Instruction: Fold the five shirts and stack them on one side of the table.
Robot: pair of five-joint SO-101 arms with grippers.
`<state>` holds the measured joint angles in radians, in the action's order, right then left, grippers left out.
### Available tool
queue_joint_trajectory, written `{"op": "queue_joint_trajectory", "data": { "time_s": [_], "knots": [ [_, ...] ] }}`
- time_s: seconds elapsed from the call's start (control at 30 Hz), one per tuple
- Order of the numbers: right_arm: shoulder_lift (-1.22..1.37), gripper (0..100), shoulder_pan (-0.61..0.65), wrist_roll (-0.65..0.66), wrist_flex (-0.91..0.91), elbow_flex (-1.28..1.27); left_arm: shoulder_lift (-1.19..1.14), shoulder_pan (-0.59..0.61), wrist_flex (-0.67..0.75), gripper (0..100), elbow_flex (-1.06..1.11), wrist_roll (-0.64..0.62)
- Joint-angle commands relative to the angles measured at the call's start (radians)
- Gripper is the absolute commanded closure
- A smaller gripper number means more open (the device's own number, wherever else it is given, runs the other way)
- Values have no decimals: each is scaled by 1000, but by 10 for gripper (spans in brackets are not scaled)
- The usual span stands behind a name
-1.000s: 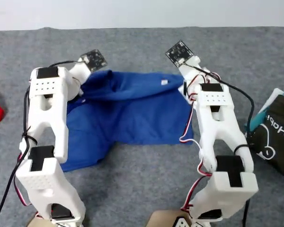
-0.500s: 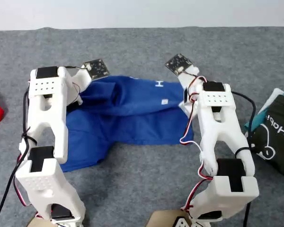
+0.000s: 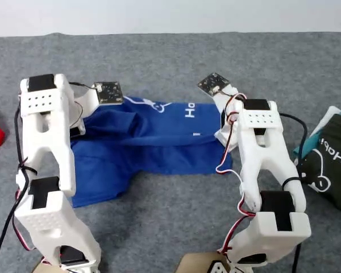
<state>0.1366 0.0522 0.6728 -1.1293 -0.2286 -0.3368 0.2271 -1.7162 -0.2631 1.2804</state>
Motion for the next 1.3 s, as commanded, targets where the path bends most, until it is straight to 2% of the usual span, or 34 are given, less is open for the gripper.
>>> {"op": "queue_joint_trajectory", "data": {
  "time_s": [0.0, 0.3, 0.37, 0.5, 0.57, 0.83, 1.1, 1.27],
  "knots": [
    [-74, 989, 1, 41, -10, -31, 61, 15, -37, 995, -51, 40],
    [-79, 980, 13, 74, -12, -84, 60, 14, -37, 995, -45, 44],
    [-79, 938, 16, 78, -30, -80, 60, 12, -37, 995, -45, 44],
    [-81, 772, 16, 74, -70, -77, 58, 9, -37, 995, -45, 44],
    [-81, 738, 18, 74, -107, -54, 58, 9, -37, 995, -45, 44],
    [-79, 803, 22, 71, -246, 161, 57, -5, -35, 995, -24, 44],
    [-41, 991, 119, 69, -202, 181, 57, -25, -35, 996, 10, 41],
    [65, 990, 157, 69, -194, 144, 58, -25, -35, 996, 10, 41]
  ]
}}
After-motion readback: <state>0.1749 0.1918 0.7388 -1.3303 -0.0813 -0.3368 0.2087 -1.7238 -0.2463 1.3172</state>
